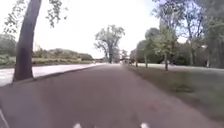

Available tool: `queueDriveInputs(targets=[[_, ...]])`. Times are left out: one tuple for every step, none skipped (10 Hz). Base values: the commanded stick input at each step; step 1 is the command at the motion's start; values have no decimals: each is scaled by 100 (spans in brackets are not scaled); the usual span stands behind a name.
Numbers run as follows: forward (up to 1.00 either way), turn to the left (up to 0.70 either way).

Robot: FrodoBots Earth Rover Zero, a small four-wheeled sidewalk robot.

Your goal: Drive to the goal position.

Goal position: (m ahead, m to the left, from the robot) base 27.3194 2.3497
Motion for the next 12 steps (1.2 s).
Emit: queueDriveInputs(targets=[[100, 0], [100, 0], [100, 0], [100, 0], [100, 0], [100, 0], [100, 0], [100, 0], [100, 0], [100, 0], [100, 0], [100, 0]])
